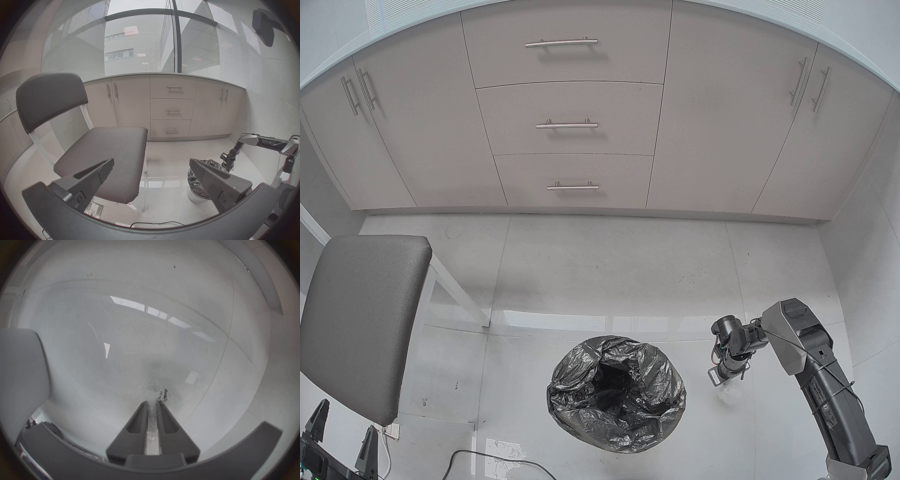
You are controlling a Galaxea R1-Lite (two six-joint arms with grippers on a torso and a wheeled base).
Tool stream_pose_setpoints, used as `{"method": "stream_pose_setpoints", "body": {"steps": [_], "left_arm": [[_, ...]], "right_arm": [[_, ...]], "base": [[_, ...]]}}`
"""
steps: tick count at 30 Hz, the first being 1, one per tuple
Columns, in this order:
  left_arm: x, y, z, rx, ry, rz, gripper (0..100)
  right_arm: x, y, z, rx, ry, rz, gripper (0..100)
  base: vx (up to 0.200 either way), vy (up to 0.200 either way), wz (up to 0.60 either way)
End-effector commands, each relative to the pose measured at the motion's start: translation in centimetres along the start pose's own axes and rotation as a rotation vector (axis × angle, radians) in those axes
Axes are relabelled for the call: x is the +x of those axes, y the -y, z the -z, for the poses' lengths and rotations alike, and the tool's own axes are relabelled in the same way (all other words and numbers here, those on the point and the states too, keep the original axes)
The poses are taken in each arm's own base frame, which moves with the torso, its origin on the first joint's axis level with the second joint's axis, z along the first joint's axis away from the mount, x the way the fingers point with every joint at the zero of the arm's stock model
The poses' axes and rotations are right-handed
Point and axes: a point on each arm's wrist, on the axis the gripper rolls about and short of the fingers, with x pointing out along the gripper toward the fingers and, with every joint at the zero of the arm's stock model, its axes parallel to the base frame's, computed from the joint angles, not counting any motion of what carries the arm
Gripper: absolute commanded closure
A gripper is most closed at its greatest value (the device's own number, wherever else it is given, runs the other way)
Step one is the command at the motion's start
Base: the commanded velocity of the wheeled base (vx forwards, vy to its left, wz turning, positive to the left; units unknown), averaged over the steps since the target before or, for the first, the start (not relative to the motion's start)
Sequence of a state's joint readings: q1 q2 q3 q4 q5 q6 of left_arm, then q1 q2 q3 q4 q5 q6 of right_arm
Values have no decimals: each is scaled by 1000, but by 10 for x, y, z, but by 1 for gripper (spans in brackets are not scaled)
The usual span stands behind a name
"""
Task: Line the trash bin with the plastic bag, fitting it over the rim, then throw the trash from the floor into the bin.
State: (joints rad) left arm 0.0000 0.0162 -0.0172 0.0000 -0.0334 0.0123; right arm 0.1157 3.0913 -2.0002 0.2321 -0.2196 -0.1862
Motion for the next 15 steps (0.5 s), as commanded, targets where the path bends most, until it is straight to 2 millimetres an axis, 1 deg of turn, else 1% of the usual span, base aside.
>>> {"method": "stream_pose_setpoints", "body": {"steps": [1,5,8,13,15], "left_arm": [[0,0,5,0,-3,0,0],[0,0,5,0,-3,0,0],[0,0,5,0,-3,0,0],[0,0,5,0,-3,0,0],[0,0,5,0,-3,0,0]], "right_arm": [[-14,-4,1,15,-66,-16,100],[-3,-19,25,-41,-244,-46,100],[-6,-24,30,-59,-294,-52,100],[-29,-24,13,-38,-238,-43,100],[-43,-23,4,-35,-209,-40,100]], "base": [[0,0,0],[0,0,0],[0,0,0],[0,0,0],[0,0,0]]}}
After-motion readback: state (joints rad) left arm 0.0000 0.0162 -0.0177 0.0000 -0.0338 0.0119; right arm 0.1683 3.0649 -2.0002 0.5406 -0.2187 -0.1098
